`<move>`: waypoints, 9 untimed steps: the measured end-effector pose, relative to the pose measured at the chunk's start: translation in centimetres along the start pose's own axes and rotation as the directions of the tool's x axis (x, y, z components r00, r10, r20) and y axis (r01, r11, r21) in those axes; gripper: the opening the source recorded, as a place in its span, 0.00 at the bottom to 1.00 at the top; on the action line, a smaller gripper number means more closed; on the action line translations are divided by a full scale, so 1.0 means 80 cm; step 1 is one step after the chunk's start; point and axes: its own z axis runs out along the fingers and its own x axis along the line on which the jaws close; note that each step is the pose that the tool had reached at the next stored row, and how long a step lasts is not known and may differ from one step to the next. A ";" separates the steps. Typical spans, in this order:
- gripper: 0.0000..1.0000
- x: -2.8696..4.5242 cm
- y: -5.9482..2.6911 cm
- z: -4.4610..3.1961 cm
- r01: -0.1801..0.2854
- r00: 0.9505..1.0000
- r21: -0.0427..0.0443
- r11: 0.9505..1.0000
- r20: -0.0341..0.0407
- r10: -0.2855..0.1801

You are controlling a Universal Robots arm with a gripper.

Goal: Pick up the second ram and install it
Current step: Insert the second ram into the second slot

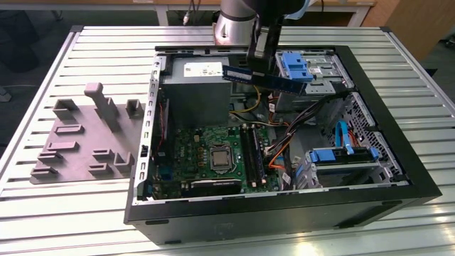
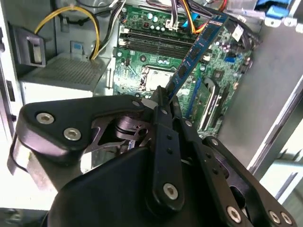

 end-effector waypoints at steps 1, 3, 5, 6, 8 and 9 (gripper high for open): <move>0.14 0.0000 0.000 0.0004 -0.018 1.000 0.000 1.000 0.000 0.018; 0.14 0.0000 0.000 0.0010 -0.053 0.999 -0.001 0.999 -0.001 0.053; 0.14 0.0000 0.000 0.0017 -0.089 0.996 -0.001 0.996 -0.002 0.089; 0.14 0.0000 0.000 0.0020 -0.106 0.994 -0.002 0.994 -0.003 0.106; 0.14 -0.0001 0.000 0.0027 -0.139 0.990 -0.002 0.990 -0.004 0.139; 0.14 -0.0001 0.000 0.0029 -0.155 0.988 -0.002 0.988 -0.004 0.155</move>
